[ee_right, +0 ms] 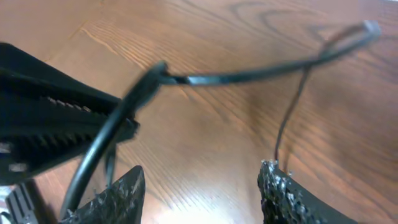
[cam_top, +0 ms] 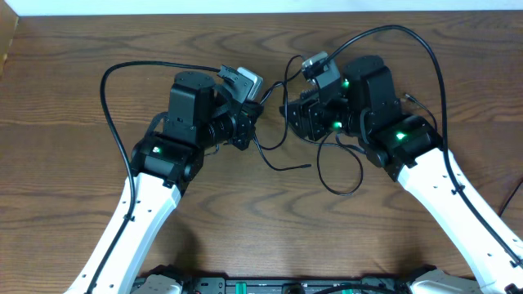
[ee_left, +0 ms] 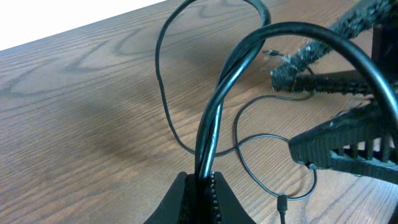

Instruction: Untangle cables

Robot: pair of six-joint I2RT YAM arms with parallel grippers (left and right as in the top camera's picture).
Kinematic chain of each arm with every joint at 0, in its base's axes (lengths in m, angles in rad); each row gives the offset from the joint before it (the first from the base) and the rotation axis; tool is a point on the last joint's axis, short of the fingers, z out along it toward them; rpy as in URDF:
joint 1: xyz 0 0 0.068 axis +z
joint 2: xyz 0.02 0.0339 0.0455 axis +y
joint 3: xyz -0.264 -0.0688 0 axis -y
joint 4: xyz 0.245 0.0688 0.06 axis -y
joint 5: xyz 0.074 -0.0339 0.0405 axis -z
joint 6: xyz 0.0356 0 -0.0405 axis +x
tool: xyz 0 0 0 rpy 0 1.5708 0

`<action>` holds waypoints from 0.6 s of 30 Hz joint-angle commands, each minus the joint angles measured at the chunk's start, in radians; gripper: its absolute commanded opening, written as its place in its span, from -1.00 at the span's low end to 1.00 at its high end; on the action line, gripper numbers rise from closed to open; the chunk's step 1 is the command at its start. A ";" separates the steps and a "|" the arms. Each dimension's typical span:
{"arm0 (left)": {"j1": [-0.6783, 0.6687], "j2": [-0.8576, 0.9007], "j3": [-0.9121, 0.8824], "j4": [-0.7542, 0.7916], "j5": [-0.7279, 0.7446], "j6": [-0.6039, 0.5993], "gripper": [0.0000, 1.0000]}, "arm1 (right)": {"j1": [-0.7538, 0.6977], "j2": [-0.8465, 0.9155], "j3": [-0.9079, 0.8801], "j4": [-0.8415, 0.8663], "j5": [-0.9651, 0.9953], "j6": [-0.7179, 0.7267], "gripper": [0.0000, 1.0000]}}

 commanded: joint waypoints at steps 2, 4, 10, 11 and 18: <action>-0.002 -0.015 0.005 0.001 0.016 -0.003 -0.85 | 0.000 0.003 0.005 -0.071 0.229 -0.007 0.05; -0.002 -0.015 0.005 0.001 0.016 -0.003 -0.84 | -0.002 0.003 0.005 -0.134 0.477 0.058 0.06; -0.002 -0.015 0.005 0.001 0.011 0.008 -0.85 | -0.015 -0.006 0.005 -0.142 0.447 0.063 0.14; -0.002 -0.014 0.005 0.001 0.007 0.008 -0.85 | -0.014 -0.010 0.006 -0.132 0.384 0.035 0.15; -0.002 -0.014 0.005 -0.002 -0.042 0.008 -0.85 | -0.013 -0.045 0.008 -0.140 0.174 -0.014 0.24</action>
